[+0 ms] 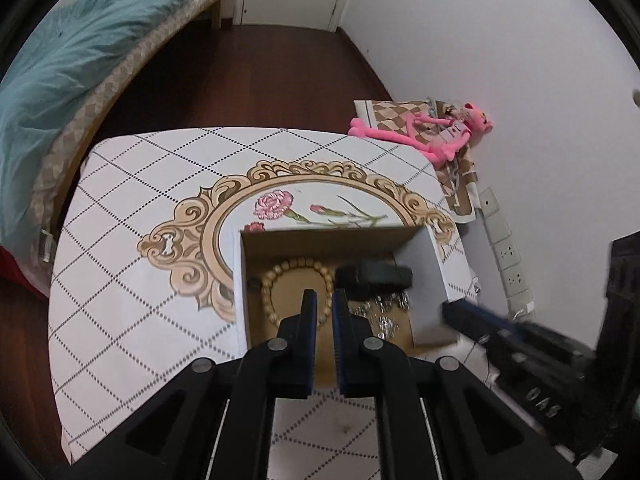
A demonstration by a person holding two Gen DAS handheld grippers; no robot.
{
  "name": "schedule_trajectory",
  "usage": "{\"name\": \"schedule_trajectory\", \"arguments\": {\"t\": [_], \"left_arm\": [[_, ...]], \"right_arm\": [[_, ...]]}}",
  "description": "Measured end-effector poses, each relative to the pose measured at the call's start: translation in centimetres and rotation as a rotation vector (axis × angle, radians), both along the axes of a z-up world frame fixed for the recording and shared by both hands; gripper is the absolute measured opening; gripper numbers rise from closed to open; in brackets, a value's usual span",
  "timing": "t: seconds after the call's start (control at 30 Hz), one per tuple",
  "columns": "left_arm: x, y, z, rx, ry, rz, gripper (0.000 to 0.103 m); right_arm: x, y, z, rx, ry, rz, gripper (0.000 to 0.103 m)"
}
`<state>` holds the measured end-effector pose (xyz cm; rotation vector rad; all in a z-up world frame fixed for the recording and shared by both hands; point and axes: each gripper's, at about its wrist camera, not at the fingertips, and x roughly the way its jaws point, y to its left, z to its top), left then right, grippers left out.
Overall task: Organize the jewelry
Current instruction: 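Lower the earring into the box with the left gripper while the right gripper drops the silver ring in, then lift both open grippers up and back from the box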
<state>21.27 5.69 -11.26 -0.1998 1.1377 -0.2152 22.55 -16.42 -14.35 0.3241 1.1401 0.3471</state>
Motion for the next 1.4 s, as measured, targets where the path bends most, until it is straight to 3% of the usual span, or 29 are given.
{"name": "schedule_trajectory", "arguments": {"t": [0.23, 0.27, 0.3, 0.33, 0.37, 0.4, 0.6, 0.7, 0.77, 0.8, 1.1, 1.4], "left_arm": [[2.6, 0.9, -1.0, 0.044, 0.091, 0.054, 0.011], [2.7, 1.1, -0.9, 0.064, 0.085, 0.059, 0.011], [2.7, 1.3, -0.8, 0.084, 0.078, 0.067, 0.018], [2.7, 1.5, -0.8, 0.104, 0.075, 0.077, 0.028], [2.7, 1.8, -0.7, 0.119, 0.074, 0.09, 0.065], [2.6, 2.1, -0.6, 0.116, 0.068, 0.098, 0.091], [1.4, 3.2, -0.1, 0.153, 0.032, 0.136, 0.092], [0.2, 3.0, -0.4, 0.204, 0.022, 0.144, 0.095], [-0.5, 2.7, -0.8, 0.232, 0.013, 0.151, 0.1], [-1.0, 2.6, -1.0, 0.25, 0.009, 0.154, 0.103], [-4.4, 1.9, -0.9, 0.279, 0.014, 0.179, 0.103], [-8.6, 1.1, 4.3, 0.257, -0.071, 0.18, 0.103]], "right_arm": [[3.5, 1.9, -3.3, 0.065, 0.198, 0.074, 0.013], [3.7, 1.9, -3.5, 0.072, 0.214, 0.069, 0.018], [3.8, 1.8, -3.4, 0.082, 0.214, 0.065, 0.024], [3.7, 1.7, -3.3, 0.084, 0.206, 0.06, 0.037], [3.6, 1.5, -3.0, 0.086, 0.197, 0.058, 0.047], [3.7, 1.5, -2.7, 0.081, 0.189, 0.054, 0.049], [2.7, -0.1, -0.4, -0.014, 0.107, 0.008, 0.05], [1.6, -0.5, 0.4, -0.147, 0.072, -0.015, 0.069], [0.9, -0.5, 0.5, -0.264, 0.058, -0.029, 0.092], [0.6, -0.5, 0.4, -0.299, 0.057, -0.032, 0.095], [-2.3, -0.9, 1.0, -0.413, 0.031, -0.045, 0.1], [-6.7, -1.4, 6.1, -0.408, -0.056, -0.072, 0.1]]}}
